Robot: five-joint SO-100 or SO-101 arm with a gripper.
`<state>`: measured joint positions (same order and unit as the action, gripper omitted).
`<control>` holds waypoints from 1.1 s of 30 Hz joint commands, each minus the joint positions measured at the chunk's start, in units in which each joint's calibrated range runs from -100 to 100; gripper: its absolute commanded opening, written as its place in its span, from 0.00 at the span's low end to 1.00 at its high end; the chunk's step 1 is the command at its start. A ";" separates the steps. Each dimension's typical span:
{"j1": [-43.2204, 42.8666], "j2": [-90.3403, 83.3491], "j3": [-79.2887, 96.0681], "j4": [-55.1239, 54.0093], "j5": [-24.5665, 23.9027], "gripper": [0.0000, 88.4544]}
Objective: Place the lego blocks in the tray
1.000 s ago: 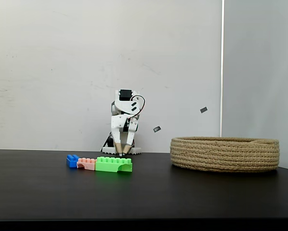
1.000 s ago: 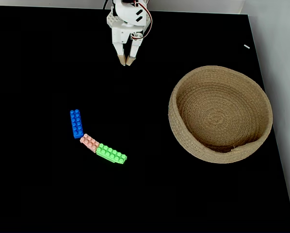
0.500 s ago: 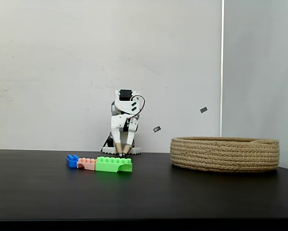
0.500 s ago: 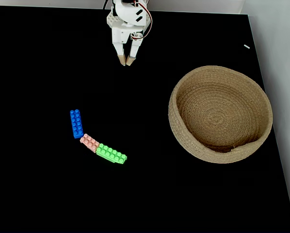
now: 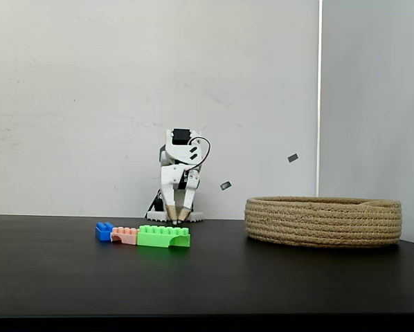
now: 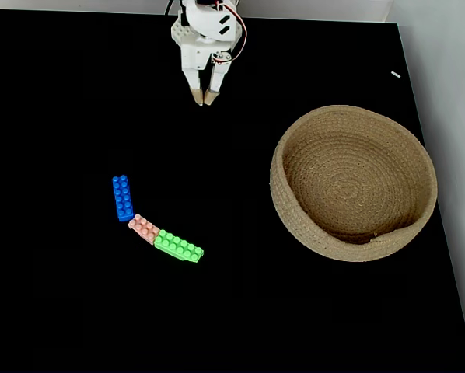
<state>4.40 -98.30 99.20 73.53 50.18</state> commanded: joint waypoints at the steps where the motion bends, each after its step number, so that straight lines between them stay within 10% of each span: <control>1: -0.03 -0.41 0.80 0.40 0.10 0.00; 24: 1.37 -0.41 0.80 0.32 2.69 0.01; 33: 3.85 11.80 -9.97 -14.09 -6.45 0.26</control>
<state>8.06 -94.40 96.02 64.76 47.25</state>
